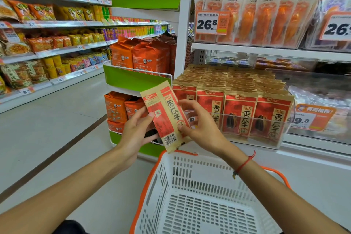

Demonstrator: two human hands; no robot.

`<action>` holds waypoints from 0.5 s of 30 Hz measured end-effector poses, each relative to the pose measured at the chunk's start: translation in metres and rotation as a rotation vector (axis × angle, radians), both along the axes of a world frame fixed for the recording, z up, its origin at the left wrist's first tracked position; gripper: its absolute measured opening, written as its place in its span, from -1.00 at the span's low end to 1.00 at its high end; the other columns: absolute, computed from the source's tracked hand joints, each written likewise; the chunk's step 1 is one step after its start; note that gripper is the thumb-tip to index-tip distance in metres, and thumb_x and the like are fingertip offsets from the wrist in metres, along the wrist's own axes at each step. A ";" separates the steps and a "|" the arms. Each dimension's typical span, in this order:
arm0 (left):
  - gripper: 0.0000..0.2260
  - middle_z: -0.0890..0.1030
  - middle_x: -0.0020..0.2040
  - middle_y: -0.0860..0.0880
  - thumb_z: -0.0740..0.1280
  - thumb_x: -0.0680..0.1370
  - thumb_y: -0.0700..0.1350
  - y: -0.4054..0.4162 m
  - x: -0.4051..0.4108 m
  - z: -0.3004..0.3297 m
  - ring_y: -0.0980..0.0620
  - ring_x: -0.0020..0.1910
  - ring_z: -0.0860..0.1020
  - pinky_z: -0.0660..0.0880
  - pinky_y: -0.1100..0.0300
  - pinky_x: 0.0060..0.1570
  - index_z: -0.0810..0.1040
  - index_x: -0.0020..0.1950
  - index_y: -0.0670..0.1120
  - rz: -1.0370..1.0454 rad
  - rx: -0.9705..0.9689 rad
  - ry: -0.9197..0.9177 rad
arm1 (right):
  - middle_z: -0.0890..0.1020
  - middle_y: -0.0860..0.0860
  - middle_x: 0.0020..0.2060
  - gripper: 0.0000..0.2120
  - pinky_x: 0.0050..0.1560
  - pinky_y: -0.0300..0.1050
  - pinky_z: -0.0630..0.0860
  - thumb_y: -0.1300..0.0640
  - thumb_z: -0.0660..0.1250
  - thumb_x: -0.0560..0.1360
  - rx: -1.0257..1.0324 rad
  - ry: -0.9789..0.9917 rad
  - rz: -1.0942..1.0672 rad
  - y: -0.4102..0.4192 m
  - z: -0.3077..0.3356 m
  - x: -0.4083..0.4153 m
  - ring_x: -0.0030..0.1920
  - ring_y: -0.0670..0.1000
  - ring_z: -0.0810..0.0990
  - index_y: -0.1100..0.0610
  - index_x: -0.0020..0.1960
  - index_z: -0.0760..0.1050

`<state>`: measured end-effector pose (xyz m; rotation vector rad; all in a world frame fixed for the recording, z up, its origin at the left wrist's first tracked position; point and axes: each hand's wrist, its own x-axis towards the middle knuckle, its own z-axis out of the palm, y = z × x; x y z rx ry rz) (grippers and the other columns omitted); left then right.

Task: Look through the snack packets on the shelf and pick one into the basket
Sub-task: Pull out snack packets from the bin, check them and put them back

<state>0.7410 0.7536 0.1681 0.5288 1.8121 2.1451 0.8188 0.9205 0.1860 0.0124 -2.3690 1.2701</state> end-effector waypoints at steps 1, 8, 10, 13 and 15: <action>-0.71 0.66 0.13 -0.01 0.23 0.63 -0.09 0.001 0.001 0.000 0.02 0.19 0.59 0.58 0.08 0.01 0.44 0.36 0.04 0.014 0.011 -0.003 | 0.50 -0.17 0.13 -0.52 -0.08 -0.28 0.54 0.35 0.39 0.47 0.032 0.015 -0.026 -0.002 -0.001 0.000 0.06 -0.13 0.50 0.00 0.30 0.39; -0.71 0.63 0.15 -0.02 0.24 0.63 -0.08 0.010 0.012 0.005 0.03 0.17 0.60 0.63 0.15 -0.12 0.39 0.36 0.02 0.003 0.048 -0.037 | 0.42 -0.15 0.20 -0.30 0.18 -0.15 0.42 -0.14 0.54 0.32 0.154 -0.027 -0.112 -0.005 -0.003 0.005 0.20 -0.10 0.40 0.01 0.34 0.33; -0.71 0.63 0.14 -0.01 0.25 0.62 -0.07 0.011 0.016 0.007 0.05 0.14 0.61 0.60 0.21 -0.18 0.37 0.35 0.02 -0.015 0.026 -0.017 | 0.39 -0.12 0.22 -0.18 0.25 -0.13 0.37 -0.21 0.54 0.27 0.248 -0.067 -0.147 -0.010 -0.003 0.005 0.24 -0.09 0.35 0.03 0.38 0.27; -0.68 0.63 0.14 -0.03 0.29 0.60 -0.07 0.014 0.024 0.009 0.11 0.03 0.65 0.61 0.26 -0.20 0.36 0.34 0.00 -0.039 -0.015 0.033 | 0.40 -0.13 0.17 -0.28 0.19 -0.08 0.40 -0.17 0.54 0.30 0.259 -0.040 -0.174 -0.013 0.000 0.000 0.20 -0.06 0.38 0.01 0.30 0.27; -0.66 0.60 0.20 -0.01 0.33 0.57 -0.05 0.013 0.026 0.013 0.13 0.05 0.63 0.62 0.24 -0.12 0.39 0.33 0.00 -0.058 -0.042 0.075 | 0.42 -0.12 0.16 -0.34 0.11 -0.10 0.49 -0.08 0.56 0.32 0.227 -0.042 -0.133 -0.011 0.007 -0.003 0.15 -0.06 0.44 0.01 0.25 0.27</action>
